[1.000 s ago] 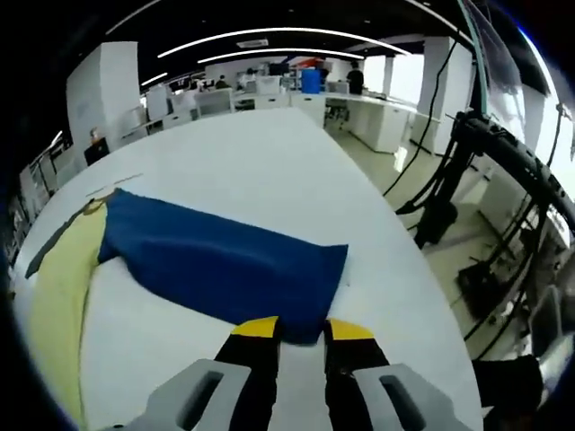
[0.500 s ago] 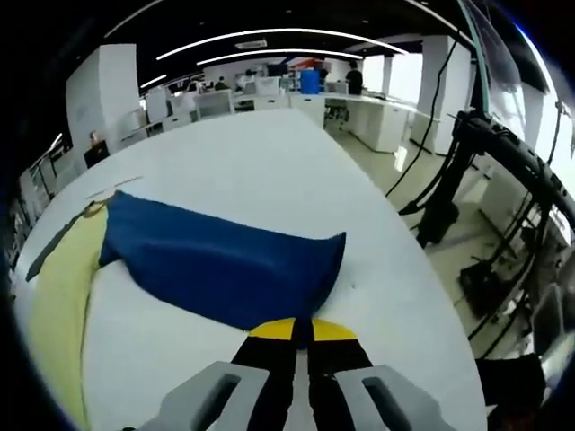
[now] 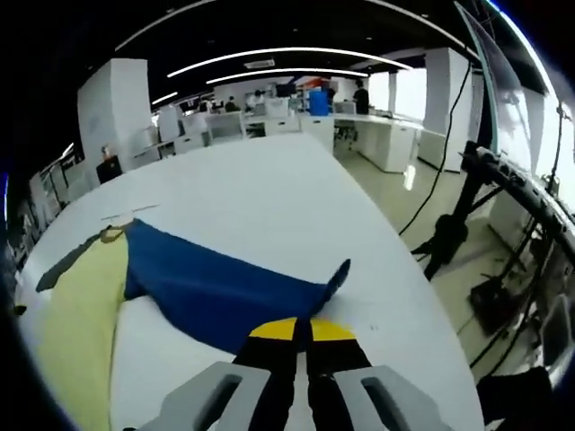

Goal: Fold the garment on the visible template until the final outline fits inside the template.

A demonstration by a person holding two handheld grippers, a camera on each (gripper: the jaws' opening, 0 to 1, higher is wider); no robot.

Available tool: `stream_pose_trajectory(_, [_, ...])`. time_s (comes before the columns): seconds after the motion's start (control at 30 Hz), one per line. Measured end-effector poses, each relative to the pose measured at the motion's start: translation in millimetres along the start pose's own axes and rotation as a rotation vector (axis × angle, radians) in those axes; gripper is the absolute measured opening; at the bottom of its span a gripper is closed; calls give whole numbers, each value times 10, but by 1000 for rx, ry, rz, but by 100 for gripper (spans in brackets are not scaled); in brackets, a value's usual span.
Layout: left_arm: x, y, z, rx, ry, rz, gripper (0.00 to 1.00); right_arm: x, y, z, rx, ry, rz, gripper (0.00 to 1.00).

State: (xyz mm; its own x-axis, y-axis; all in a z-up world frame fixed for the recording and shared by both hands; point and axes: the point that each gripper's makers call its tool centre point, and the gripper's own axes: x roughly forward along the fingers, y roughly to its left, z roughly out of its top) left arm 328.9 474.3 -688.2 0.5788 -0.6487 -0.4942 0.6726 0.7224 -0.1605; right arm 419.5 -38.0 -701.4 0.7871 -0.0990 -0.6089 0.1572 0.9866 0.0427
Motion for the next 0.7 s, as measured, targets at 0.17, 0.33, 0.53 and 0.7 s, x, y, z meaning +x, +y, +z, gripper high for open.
stream_pose_trajectory(0.17, [-17, 9, 22, 24, -6, 7, 99, 11, 194, 174, -15, -35, 45, 0])
stream_pose_trajectory(0.33, [-32, 13, 47, 18, -16, 2, 99, 39, 439, 340, -38, -63, 96, 0])
stream_pose_trajectory(0.53, [-43, 10, 48, 17, -21, 1, 99, 91, 673, 484, -56, -84, 146, 0])
stream_pose_trajectory(0.7, [-54, 1, 45, 15, -25, -5, 99, 150, 888, 567, -75, -89, 192, 0])
